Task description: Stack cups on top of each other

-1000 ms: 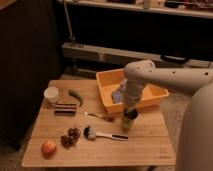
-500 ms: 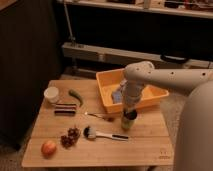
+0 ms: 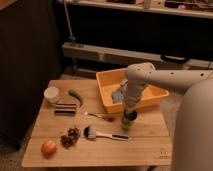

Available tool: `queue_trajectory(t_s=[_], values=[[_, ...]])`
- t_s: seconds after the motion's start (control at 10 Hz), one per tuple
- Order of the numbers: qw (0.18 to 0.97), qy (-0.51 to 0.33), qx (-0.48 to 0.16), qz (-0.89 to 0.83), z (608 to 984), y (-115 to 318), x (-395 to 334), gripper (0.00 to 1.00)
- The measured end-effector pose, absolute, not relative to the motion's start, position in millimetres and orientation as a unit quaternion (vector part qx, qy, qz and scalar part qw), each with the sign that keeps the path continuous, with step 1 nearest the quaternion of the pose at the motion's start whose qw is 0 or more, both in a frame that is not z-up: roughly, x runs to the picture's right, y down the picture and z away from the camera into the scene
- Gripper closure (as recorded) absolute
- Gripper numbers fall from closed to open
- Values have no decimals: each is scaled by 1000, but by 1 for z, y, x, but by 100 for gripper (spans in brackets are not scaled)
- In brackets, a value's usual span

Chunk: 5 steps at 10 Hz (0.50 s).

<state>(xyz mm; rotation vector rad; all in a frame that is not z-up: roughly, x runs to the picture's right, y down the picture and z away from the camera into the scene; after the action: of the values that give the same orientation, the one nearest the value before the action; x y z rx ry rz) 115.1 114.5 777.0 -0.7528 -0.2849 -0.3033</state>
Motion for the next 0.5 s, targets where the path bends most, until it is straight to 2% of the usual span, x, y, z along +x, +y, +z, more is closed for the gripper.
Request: queue_trajectory(t_s=[0.5], values=[[903, -149, -377, -144, 784, 119, 114, 100]])
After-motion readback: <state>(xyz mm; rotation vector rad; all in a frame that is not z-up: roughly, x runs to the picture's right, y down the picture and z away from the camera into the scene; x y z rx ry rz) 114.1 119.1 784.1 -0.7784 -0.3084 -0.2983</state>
